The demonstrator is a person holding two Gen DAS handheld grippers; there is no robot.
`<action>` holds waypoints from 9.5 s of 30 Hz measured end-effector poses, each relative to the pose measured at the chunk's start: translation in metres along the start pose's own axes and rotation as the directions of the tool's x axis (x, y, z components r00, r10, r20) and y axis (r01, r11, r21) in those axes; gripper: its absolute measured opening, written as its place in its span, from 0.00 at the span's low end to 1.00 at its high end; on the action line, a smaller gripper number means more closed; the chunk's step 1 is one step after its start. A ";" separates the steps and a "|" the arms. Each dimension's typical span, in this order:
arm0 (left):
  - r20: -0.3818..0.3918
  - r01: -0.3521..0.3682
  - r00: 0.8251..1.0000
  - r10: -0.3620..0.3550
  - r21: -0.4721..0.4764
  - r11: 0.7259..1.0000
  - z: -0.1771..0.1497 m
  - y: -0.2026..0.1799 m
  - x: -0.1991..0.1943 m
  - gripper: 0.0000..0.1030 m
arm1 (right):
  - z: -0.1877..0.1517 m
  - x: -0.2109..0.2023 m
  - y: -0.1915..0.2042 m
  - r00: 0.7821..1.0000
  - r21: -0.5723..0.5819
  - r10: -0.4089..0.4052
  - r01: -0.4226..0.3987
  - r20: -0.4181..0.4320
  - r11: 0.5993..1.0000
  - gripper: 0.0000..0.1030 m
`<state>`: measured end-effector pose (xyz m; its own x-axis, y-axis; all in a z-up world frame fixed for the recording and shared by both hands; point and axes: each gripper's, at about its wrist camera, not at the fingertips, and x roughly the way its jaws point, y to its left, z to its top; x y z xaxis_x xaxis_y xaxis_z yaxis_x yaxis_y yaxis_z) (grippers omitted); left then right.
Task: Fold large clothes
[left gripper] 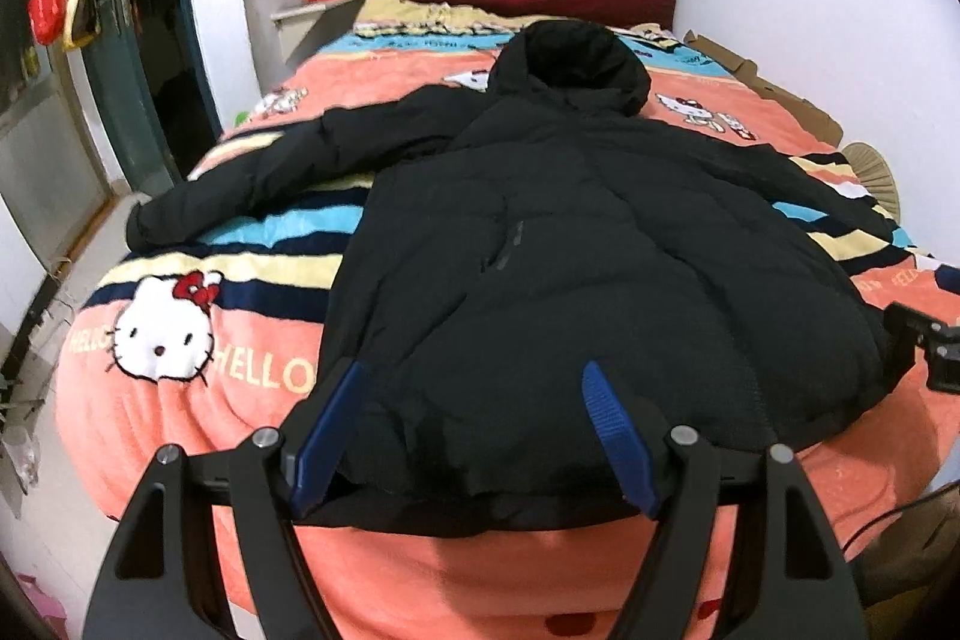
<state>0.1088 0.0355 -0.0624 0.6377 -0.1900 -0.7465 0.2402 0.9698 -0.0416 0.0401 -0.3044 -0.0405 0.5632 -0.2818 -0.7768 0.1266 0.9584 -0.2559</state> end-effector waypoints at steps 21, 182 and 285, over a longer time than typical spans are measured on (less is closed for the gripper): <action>0.074 0.091 0.996 -0.054 -0.725 0.683 0.059 0.306 0.119 0.72 | 0.086 0.048 0.008 1.000 0.021 -0.013 0.013 -0.003 1.000 1.00; -0.060 0.051 0.996 -0.066 -0.230 0.972 0.128 0.022 0.159 0.48 | 0.071 0.210 -0.397 0.985 0.763 -0.081 -0.064 0.151 0.644 0.12; -0.047 0.107 0.994 -0.101 0.130 0.986 0.239 -0.103 0.253 0.48 | 0.221 0.247 -0.079 0.952 0.094 0.282 -0.294 0.119 0.951 0.63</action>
<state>0.4200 -0.1490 -0.0880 0.5751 -0.2798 -0.7687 0.3998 0.9160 -0.0343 0.3497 -0.4396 -0.0844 0.6687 0.0079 -0.7435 0.0320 0.9987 0.0393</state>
